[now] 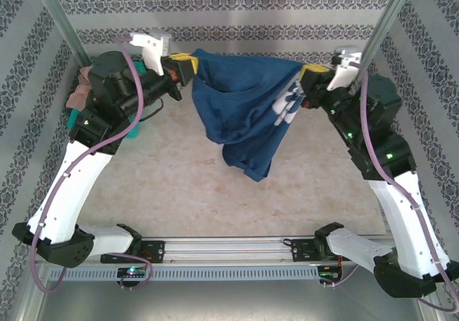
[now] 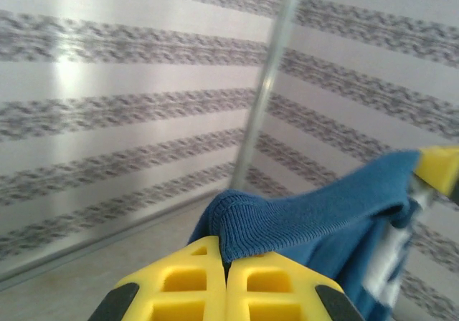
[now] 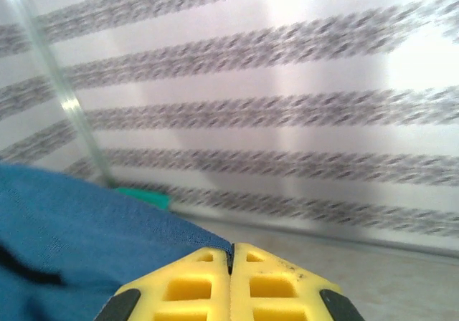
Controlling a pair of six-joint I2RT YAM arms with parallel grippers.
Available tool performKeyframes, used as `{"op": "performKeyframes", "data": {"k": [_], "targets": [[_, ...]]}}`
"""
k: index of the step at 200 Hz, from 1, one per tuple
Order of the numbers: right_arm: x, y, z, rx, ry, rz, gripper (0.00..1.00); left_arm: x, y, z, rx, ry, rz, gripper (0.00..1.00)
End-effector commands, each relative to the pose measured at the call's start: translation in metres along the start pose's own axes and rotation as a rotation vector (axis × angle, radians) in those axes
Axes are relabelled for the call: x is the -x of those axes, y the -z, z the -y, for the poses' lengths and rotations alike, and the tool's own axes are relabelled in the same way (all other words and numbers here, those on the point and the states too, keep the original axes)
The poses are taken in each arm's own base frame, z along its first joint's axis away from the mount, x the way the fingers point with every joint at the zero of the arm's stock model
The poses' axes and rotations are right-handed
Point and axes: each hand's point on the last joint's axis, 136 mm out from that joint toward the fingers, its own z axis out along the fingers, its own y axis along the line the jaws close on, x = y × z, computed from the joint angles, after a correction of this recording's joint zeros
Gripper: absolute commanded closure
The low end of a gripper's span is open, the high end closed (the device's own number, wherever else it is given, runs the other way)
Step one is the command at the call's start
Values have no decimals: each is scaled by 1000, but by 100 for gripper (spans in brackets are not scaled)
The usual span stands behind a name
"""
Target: Fold the inside-out t-shirt
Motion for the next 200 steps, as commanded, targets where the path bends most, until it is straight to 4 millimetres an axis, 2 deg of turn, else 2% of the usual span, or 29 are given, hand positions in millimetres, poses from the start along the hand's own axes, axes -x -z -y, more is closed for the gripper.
{"op": "performKeyframes", "data": {"k": [1,14,30,43,58,63,81,94,109,122,128,136,143,153,163,173,189,200], "targets": [[16,12,45,-210,67,5,100,-25,-26,33,-127,28,-90,100],[23,9,53,-228,85,-9,100,-31,-35,51,-194,36,-119,100],[30,-1,45,-172,103,-16,100,-38,-40,59,-241,87,-144,100],[27,-15,31,-83,97,-44,100,-48,-40,49,-190,115,-157,100],[7,-39,13,14,84,-111,100,-74,-36,21,-69,155,-201,100],[-4,-49,6,46,87,-144,100,-85,-34,10,-30,172,-220,100],[-59,-86,-18,141,91,-289,99,-152,-18,-36,143,255,-335,100],[-111,-112,-39,221,79,-418,95,-207,1,-64,260,299,-430,100],[-178,-139,-58,290,59,-583,85,-272,28,-88,389,318,-544,100],[-230,-154,-63,295,59,-732,75,-319,51,-106,490,317,-627,92],[-249,-158,-60,276,72,-791,70,-336,60,-113,531,311,-657,83],[-268,-159,-53,240,92,-856,65,-351,71,-122,582,291,-689,67],[-280,-156,-45,202,102,-893,61,-359,77,-127,614,276,-708,58],[-295,-145,-36,163,96,-923,57,-365,82,-127,619,268,-728,51],[-312,-126,-30,140,62,-950,54,-367,81,-117,568,268,-719,47],[-331,-104,-25,118,19,-982,52,-371,74,-98,481,266,-692,43],[-365,-75,-22,99,-60,-1022,49,-383,49,-64,284,316,-656,39],[-388,-64,-21,87,-101,-1059,49,-397,30,-55,220,345,-692,39]]}}
